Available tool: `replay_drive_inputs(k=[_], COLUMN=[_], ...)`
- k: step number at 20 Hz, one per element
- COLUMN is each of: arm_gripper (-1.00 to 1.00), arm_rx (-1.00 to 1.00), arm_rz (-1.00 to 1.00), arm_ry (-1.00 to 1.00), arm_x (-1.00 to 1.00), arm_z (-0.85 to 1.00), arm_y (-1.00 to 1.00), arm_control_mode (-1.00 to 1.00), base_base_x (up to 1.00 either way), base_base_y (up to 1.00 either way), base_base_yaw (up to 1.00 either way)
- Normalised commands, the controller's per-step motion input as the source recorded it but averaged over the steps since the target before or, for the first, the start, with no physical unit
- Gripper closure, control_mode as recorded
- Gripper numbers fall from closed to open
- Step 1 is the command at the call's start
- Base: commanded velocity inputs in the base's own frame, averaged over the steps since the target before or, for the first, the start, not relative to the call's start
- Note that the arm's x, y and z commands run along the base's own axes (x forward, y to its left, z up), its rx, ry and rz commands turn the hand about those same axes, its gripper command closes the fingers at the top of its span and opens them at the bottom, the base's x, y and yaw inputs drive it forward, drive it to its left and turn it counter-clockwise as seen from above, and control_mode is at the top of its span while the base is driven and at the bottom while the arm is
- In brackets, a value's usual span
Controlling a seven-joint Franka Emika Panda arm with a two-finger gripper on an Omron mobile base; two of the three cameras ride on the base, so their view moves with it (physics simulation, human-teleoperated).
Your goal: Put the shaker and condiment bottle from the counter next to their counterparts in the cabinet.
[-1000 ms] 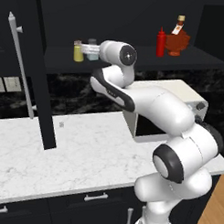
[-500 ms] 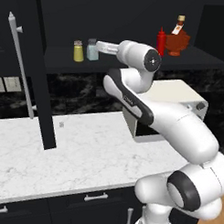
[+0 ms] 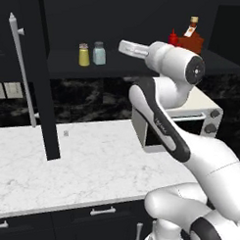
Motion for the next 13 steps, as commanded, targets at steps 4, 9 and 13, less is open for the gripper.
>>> replay_drive_inputs(k=[4, 9, 13], arm_gripper=[-1.0, -1.0, -1.0], arm_rx=[0.01, 0.0, 0.0], arm_rz=[0.0, 0.0, 0.0], arm_ry=[0.0, 0.0, 0.0], arm_x=[-0.79, -0.8, -0.64], arm_z=[0.28, 0.08, 0.0], arm_y=[-0.06, -0.07, -0.01], arm_control_mode=[-1.0, -1.0, -1.0], base_base_x=[0.0, 0.0, 0.0], base_base_y=[0.0, 0.0, 0.0], base_base_yaw=[0.0, 0.0, 0.0])
